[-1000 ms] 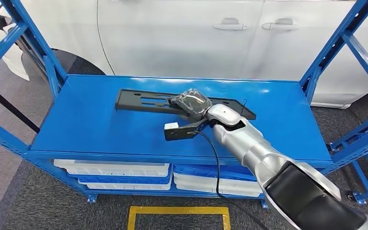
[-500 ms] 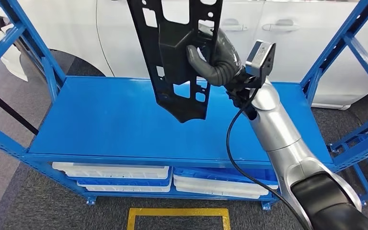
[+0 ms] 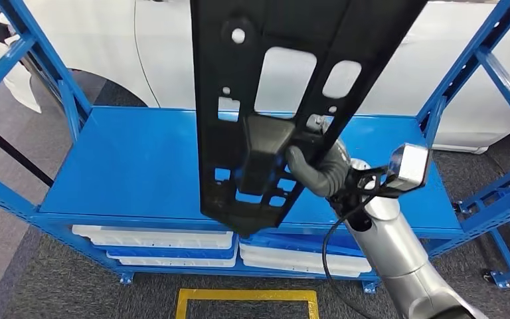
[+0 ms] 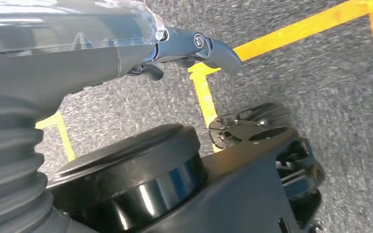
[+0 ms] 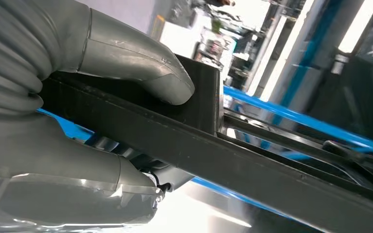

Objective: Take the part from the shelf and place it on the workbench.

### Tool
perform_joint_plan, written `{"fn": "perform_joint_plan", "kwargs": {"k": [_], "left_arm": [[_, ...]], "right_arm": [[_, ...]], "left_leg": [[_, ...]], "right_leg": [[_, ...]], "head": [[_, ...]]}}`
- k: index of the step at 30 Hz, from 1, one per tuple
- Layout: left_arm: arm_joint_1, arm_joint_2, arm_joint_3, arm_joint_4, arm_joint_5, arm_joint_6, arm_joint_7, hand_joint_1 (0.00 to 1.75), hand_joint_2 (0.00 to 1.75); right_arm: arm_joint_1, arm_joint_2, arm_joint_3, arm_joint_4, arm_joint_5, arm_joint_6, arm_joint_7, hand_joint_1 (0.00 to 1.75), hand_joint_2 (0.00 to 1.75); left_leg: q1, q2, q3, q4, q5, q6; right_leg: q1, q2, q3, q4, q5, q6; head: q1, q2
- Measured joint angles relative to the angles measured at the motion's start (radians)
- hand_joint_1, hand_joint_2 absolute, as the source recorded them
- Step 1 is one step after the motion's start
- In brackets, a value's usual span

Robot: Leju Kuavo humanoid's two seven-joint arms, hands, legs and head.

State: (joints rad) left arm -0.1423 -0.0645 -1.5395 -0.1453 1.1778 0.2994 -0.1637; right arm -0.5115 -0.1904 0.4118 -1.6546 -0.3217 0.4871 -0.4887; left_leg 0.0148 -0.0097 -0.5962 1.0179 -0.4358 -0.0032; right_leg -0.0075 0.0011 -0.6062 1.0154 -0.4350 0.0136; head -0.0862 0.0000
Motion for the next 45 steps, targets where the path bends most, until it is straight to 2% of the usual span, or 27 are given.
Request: {"fn": "perform_joint_plan", "kwargs": {"k": [2,3,6,7,8,9,11,13,16,18,21,22,23,24,26,28,30,32,33,35,37,38,39,40,42,43,45], "left_arm": [[-0.001,0.0,0.0,0.0,-0.003,0.011,-0.001,0.0,1.75],[-0.001,0.0,0.0,0.0,-0.001,0.016,0.0,0.0,1.75],[-0.005,0.0,0.005,0.0,0.019,0.024,-0.001,0.0,1.75],[-0.006,0.0,0.009,0.0,0.025,0.023,0.0,0.0,1.75],[-0.007,0.0,0.013,0.0,0.029,0.022,0.003,0.0,1.75],[-0.008,0.0,0.016,0.0,0.029,0.022,0.011,0.0,1.75],[-0.009,0.0,0.018,0.0,0.028,0.024,0.034,0.0,1.75],[-0.012,0.001,0.02,0.0,0.027,0.032,0.059,0.0,1.75],[-0.011,0.0,0.02,0.0,0.027,0.048,0.094,0.0,1.75],[-0.011,-0.002,0.02,0.0,0.027,0.054,0.106,0.0,1.75],[-0.011,-0.005,0.02,0.0,0.03,0.058,0.12,0.0,1.75],[-0.011,-0.005,0.02,0.0,0.032,0.059,0.124,0.0,1.75],[-0.01,-0.006,0.021,0.0,0.033,0.059,0.128,0.0,1.75],[-0.01,-0.006,0.021,0.0,0.033,0.057,0.13,0.0,1.75],[-0.011,-0.008,0.021,0.0,0.03,0.051,0.133,0.0,1.75],[-0.013,-0.009,0.021,0.0,0.025,0.045,0.137,0.0,1.75],[-0.015,-0.009,0.02,0.0,0.02,0.041,0.141,0.0,1.75],[-0.017,-0.009,0.019,0.0,0.017,0.04,0.144,0.0,1.75],[-0.018,-0.009,0.019,0.0,0.017,0.039,0.144,0.0,1.75],[-0.022,-0.008,0.019,0.0,0.017,0.039,0.144,0.0,1.75],[-0.026,-0.008,0.019,0.0,0.016,0.038,0.143,0.0,1.75],[-0.027,-0.008,0.019,0.0,0.014,0.036,0.143,0.0,1.75],[-0.027,-0.009,0.018,0.0,0.012,0.034,0.144,0.0,1.75],[-0.026,-0.009,0.016,0.0,0.011,0.032,0.146,0.0,1.75],[-0.023,-0.009,0.013,0.0,0.008,0.029,0.148,0.0,1.75],[-0.022,-0.009,0.012,0.0,0.008,0.028,0.149,0.0,1.75],[-0.02,-0.011,0.01,0.0,0.008,0.028,0.15,0.0,1.75]], "right_arm": [[0.076,-0.004,0.017,-0.023,0.037,-0.008,-0.022,1.75,1.75],[0.11,-0.005,0.027,-0.036,0.055,-0.014,-0.032,1.75,1.75],[0.194,-0.005,0.049,-0.066,0.085,-0.035,-0.042,1.75,1.75],[0.214,-0.005,0.052,-0.072,0.088,-0.041,-0.041,1.75,1.75],[0.228,-0.004,0.053,-0.077,0.09,-0.047,-0.039,1.75,1.75],[0.236,-0.004,0.054,-0.083,0.09,-0.052,-0.035,1.75,1.75],[0.243,-0.002,0.055,-0.095,0.09,-0.065,-0.021,1.75,1.75],[0.245,0.002,0.055,-0.106,0.09,-0.075,-0.003,1.75,1.75],[0.253,0.005,0.053,-0.123,0.088,-0.079,0.016,1.75,1.75],[0.259,0.005,0.049,-0.133,0.086,-0.078,0.019,1.75,1.75],[0.273,0.005,0.045,-0.138,0.078,-0.074,0.018,1.75,1.75],[0.278,0.005,0.044,-0.138,0.075,-0.073,0.018,1.75,1.75],[0.283,0.005,0.042,-0.138,0.073,-0.072,0.017,1.75,1.75],[0.286,0.005,0.04,-0.138,0.072,-0.073,0.017,1.75,1.75],[0.287,0.005,0.032,-0.139,0.073,-0.079,0.017,1.75,1.75],[0.292,0.005,0.021,-0.143,0.076,-0.092,0.018,1.75,1.75],[0.302,0.006,0.01,-0.152,0.083,-0.106,0.023,1.75,1.75],[0.309,0.007,0.0,-0.161,0.088,-0.114,0.031,1.75,1.75],[0.31,0.008,-0.003,-0.165,0.089,-0.115,0.034,1.75,1.75],[0.312,0.011,-0.008,-0.17,0.09,-0.119,0.04,1.75,1.75],[0.318,0.013,-0.012,-0.172,0.091,-0.126,0.044,1.75,1.75],[0.322,0.013,-0.014,-0.173,0.093,-0.13,0.045,1.75,1.75],[0.328,0.014,-0.017,-0.175,0.096,-0.133,0.045,1.75,1.75],[0.334,0.014,-0.021,-0.178,0.099,-0.136,0.045,1.75,1.75],[0.345,0.014,-0.031,-0.189,0.103,-0.142,0.044,1.75,1.75],[0.349,0.014,-0.035,-0.194,0.104,-0.145,0.044,1.75,1.75],[0.354,0.014,-0.041,-0.199,0.105,-0.145,0.044,1.75,1.75]], "left_leg": [[0.002,0.002,-0.005,0.016,-0.015,-0.011],[0.002,0.003,-0.019,0.05,-0.038,-0.014],[0.003,0.004,-0.104,0.241,-0.131,-0.019],[0.003,0.004,-0.121,0.282,-0.141,-0.019],[0.003,0.004,-0.119,0.282,-0.131,-0.018],[0.003,0.004,-0.098,0.242,-0.104,-0.015],[-0.001,0.004,-0.026,0.102,-0.043,-0.004],[-0.006,0.004,0.016,0.016,-0.021,0.005],[-0.006,0.002,0.022,0.0,-0.016,0.017],[-0.001,0.004,0.025,-0.01,-0.007,0.028],[0.001,0.007,0.021,-0.012,-0.001,0.033],[0.001,0.007,0.019,-0.011,0.0,0.033],[0.001,0.007,0.017,-0.009,0.001,0.032],[0.001,0.007,0.015,-0.007,0.002,0.031],[0.002,0.006,0.013,-0.001,0.001,0.027],[-0.001,0.004,0.009,0.004,0.002,0.016],[-0.004,0.003,0.004,0.005,0.008,0.002],[-0.002,0.003,-0.002,0.008,0.005,-0.01],[-0.001,0.003,-0.01,0.027,-0.016,-0.014],[0.001,0.004,-0.044,0.123,-0.097,-0.018],[0.001,0.004,-0.075,0.246,-0.172,-0.021],[0.001,0.004,-0.073,0.274,-0.185,-0.021],[0.001,0.004,-0.051,0.263,-0.181,-0.02],[0.001,0.004,-0.009,0.212,-0.163,-0.016],[-0.002,0.004,0.088,0.067,-0.126,-0.005],[-0.005,0.004,0.117,0.018,-0.115,0.0],[-0.013,0.003,0.123,-0.008,-0.104,0.011]], "right_leg": [[-0.003,-0.001,0.005,-0.008,0.004,-0.015],[-0.005,-0.002,0.007,-0.012,0.005,-0.021],[0.0,-0.004,0.009,-0.012,0.003,-0.032],[0.002,-0.004,0.009,-0.011,0.002,-0.034],[0.004,-0.004,0.01,-0.01,0.001,-0.035],[0.005,-0.002,0.011,-0.008,0.0,-0.035],[0.009,0.002,0.011,-0.002,-0.003,-0.032],[0.011,0.005,0.009,0.002,-0.005,-0.023],[0.009,0.004,0.009,0.003,-0.005,-0.007],[0.007,0.004,-0.006,0.042,-0.037,0.003],[-0.002,0.004,-0.086,0.226,-0.138,0.017],[-0.005,0.004,-0.107,0.275,-0.156,0.021],[-0.008,0.003,-0.111,0.291,-0.154,0.024],[-0.012,0.002,-0.096,0.266,-0.134,0.026],[-0.018,0.001,-0.02,0.129,-0.072,0.027],[-0.015,0.002,0.033,0.025,-0.035,0.02],[-0.009,0.004,0.035,0.009,-0.026,0.009],[-0.01,0.002,0.028,0.004,-0.015,-0.007],[-0.011,0.001,0.023,0.001,-0.008,-0.016],[-0.011,-0.004,0.009,-0.003,0.007,-0.029],[-0.006,-0.007,-0.011,-0.001,0.022,-0.033],[-0.004,-0.007,-0.023,0.0,0.03,-0.034],[-0.002,-0.007,-0.034,0.002,0.038,-0.033],[0.0,-0.007,-0.045,0.004,0.046,-0.031],[0.003,-0.006,-0.062,0.01,0.061,-0.024],[0.003,-0.006,-0.067,0.011,0.068,-0.019],[0.002,-0.007,-0.071,0.008,0.086,-0.006]], "head": [[0.0,0.0],[0.0,0.0],[0.0,0.0],[0.0,0.0],[0.0,0.0],[0.0,0.0],[0.0,0.0],[0.0,0.0],[0.0,0.0],[0.0,0.0],[0.0,0.0],[0.0,0.0],[0.0,0.0],[0.0,0.0],[0.0,0.0],[0.0,0.0],[0.0,0.0],[0.0,0.0],[0.0,0.0],[0.0,0.0],[0.0,0.0],[0.0,0.0],[0.0,0.0],[0.0,0.0],[0.0,0.0],[0.0,0.0],[0.0,0.0]]}}
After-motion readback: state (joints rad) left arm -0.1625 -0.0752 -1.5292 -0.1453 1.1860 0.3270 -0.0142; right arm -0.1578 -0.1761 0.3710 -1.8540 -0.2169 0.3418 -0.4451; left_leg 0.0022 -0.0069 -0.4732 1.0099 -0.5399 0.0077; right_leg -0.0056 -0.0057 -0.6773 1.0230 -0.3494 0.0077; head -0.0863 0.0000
